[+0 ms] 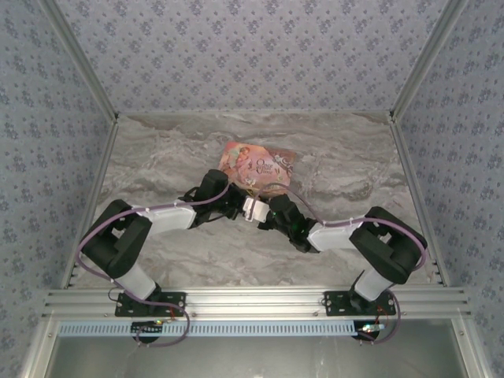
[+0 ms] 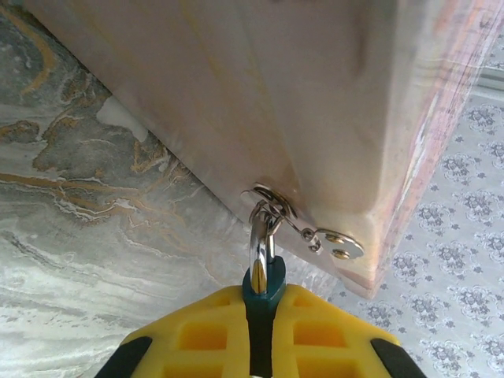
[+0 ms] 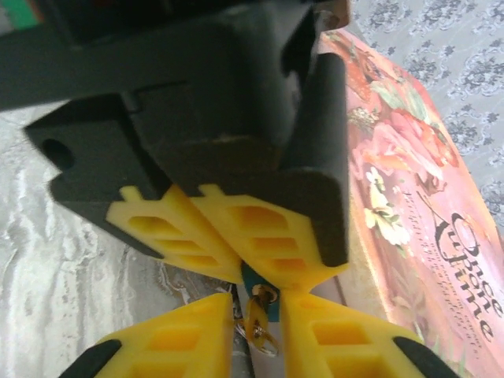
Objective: Unlock the padlock with the key
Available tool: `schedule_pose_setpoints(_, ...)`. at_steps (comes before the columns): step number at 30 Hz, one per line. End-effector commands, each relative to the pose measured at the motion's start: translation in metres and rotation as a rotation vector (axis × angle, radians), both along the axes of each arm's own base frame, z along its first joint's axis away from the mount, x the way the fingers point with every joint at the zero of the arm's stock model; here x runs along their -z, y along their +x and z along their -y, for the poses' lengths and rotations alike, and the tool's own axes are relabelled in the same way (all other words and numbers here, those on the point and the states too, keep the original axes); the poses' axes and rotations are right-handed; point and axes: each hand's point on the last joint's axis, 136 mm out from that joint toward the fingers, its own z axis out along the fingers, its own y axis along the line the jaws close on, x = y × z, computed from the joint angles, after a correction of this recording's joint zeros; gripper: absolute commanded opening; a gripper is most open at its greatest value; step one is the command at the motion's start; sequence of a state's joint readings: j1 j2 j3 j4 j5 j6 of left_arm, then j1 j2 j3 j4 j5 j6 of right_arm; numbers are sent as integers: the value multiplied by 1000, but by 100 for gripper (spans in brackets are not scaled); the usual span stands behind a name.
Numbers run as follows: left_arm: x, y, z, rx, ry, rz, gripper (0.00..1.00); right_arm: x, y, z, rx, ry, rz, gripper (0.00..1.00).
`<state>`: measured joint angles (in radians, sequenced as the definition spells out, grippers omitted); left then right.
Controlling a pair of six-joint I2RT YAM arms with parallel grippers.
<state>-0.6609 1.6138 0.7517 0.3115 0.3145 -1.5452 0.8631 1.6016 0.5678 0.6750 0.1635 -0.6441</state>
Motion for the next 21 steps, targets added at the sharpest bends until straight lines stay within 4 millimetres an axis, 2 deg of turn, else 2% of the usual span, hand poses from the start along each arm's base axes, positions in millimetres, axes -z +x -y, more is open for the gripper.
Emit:
schedule_pose_setpoints(1,-22,9,11,9,-84,49,0,-10,11,-3,48,36,33,20)
schedule_pose_setpoints(4,-23,9,11,9,-86,49,0,-9,14,2,81,52,31,15)
schedule_pose_setpoints(9,-23,9,11,6,-88,51,0,-11,16,8,137,101,7,0)
schedule_pose_setpoints(15,-21,9,11,-1,-90,49,0,-15,20,18,251,239,-77,0)
schedule_pose_setpoints(21,-19,9,9,-9,-88,46,0,-16,20,13,350,523,-355,0)
